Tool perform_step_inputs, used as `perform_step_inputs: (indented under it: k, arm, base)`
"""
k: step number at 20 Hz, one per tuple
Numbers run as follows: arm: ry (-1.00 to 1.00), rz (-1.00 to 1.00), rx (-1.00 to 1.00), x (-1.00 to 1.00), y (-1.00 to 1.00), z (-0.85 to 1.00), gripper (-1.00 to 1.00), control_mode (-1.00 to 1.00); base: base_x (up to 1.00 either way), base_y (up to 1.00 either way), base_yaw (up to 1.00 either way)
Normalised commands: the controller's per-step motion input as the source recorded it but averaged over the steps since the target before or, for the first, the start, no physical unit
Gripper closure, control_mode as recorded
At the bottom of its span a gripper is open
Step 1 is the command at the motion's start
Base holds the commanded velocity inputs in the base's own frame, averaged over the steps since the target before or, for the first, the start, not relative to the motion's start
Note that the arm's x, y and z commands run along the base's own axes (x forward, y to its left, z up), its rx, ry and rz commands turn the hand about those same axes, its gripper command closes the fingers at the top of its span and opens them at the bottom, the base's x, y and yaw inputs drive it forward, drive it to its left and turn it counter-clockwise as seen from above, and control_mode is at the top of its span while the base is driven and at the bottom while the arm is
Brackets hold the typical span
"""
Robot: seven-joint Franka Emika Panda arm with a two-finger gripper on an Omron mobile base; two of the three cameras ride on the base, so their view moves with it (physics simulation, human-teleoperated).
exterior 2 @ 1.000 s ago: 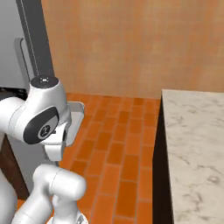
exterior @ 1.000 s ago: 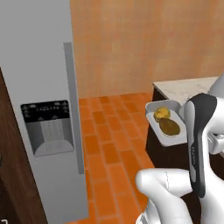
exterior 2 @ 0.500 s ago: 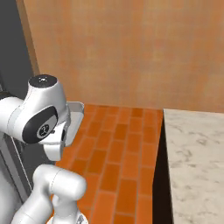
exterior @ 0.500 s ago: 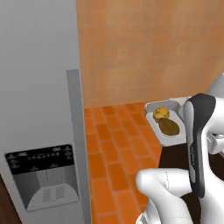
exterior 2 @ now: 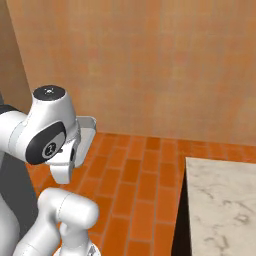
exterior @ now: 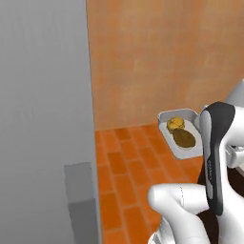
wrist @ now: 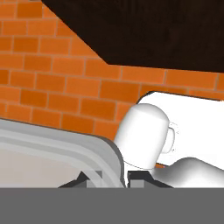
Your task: Take the meat container that has the chicken drumstick and place it on the second highest rack of the freezer. Then take the vegetable container that has the avocado and squash and place it on the highest rack of the freezer.
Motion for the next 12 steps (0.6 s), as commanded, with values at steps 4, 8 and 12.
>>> perform_step_inputs:
  k: [4, 8, 12]
  arm:
    - [0.0, 0.0, 0.0, 0.0, 0.0, 0.0, 1.0, 1.0]
    - [0.0, 0.0, 0.0, 0.0, 0.0, 0.0, 1.0, 1.0]
    - [0.0, 0.0, 0.0, 0.0, 0.0, 0.0, 1.0, 1.0]
  base:
    - [1.0, -0.19, 0.07]
    - [1.0, 0.0, 0.41]
    - [0.38, -0.04, 0.93]
